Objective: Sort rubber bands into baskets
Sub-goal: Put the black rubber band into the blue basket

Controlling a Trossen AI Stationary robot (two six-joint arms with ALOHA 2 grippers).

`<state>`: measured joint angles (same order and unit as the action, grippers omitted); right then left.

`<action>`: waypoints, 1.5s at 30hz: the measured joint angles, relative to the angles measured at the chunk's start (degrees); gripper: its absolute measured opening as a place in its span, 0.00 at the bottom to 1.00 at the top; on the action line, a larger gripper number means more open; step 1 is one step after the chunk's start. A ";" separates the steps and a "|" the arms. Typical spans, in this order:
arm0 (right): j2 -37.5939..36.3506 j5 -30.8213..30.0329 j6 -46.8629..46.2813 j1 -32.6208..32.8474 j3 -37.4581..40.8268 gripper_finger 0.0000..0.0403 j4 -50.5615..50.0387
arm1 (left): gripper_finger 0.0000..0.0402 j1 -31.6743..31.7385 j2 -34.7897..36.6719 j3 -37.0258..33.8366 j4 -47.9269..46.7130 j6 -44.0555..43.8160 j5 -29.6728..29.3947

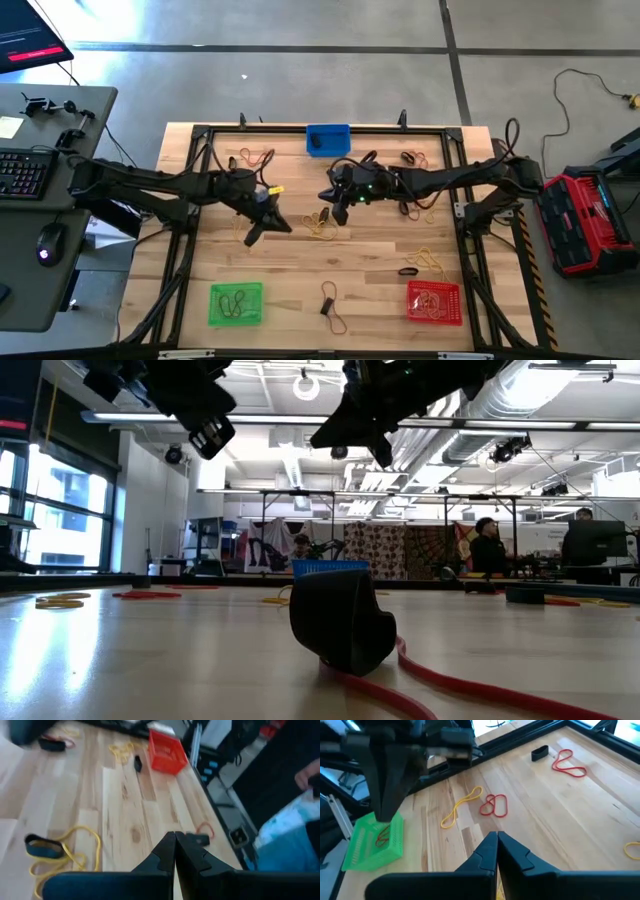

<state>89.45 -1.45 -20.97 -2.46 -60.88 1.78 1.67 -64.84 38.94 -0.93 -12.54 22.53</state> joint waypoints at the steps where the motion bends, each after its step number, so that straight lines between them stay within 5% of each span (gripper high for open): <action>1: 0.00 0.00 0.26 0.00 0.00 0.00 -0.17 | 0.00 0.45 0.02 0.00 0.95 -1.19 0.04; 17: 0.00 -0.22 1.51 0.52 0.00 0.00 -0.29 | 0.00 3.17 0.02 0.00 6.74 -9.05 -5.71; 45: 0.02 -0.28 -2.74 0.50 0.00 0.00 -2.76 | 0.00 5.93 -0.63 0.00 -5.46 -5.68 -10.85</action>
<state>89.47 -1.74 -23.71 -1.96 -60.88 -0.97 7.60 -65.47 38.94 -6.39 -18.22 11.68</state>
